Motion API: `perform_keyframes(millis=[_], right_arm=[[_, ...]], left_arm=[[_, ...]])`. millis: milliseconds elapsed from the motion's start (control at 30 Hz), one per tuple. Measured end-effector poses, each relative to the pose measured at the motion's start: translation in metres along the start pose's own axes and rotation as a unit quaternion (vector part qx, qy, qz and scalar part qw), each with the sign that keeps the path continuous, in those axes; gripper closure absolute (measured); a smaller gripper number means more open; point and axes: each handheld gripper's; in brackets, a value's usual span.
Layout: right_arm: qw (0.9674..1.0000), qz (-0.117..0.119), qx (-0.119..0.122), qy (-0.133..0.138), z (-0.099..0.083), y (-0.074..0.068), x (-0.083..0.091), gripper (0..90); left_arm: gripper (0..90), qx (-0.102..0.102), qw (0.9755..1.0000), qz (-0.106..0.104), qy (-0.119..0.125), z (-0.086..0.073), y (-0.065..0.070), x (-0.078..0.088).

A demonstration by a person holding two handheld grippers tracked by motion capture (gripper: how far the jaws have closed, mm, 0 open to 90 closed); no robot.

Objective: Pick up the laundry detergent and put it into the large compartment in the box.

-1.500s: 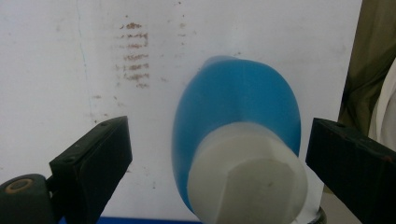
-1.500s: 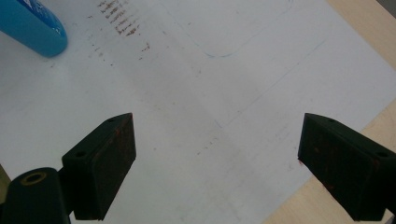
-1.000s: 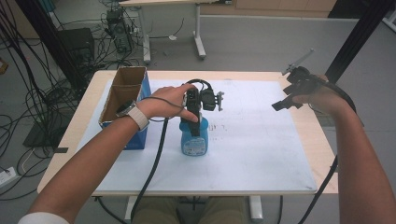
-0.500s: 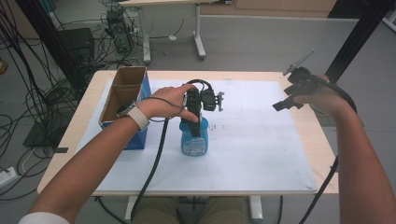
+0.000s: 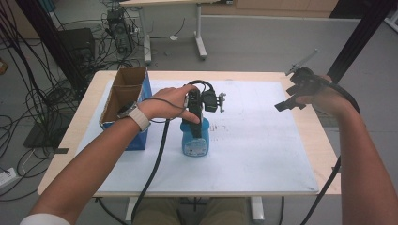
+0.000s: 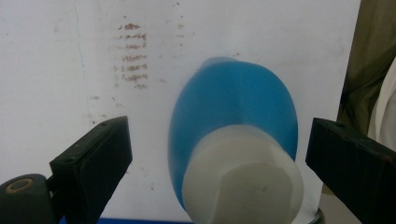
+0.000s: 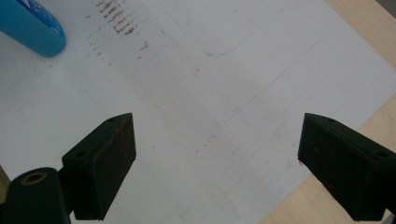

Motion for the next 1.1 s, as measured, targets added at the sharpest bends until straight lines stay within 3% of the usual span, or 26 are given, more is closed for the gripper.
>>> perform_keyframes(millis=[1100], right_arm=[[1.0000,0.001,0.001,-0.001,0.0012,0.0017,-0.0026,11.6]], left_arm=[[7.6,0.002,1.0000,0.003,0.004,-0.0051,-0.0012,-0.0013]])
Point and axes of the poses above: each handheld gripper's, and its own axes: x roughly backward along the jaws, z roughly out of its top, y roughly to its right, and after that the axes turned 15 degrees about z, right-handed
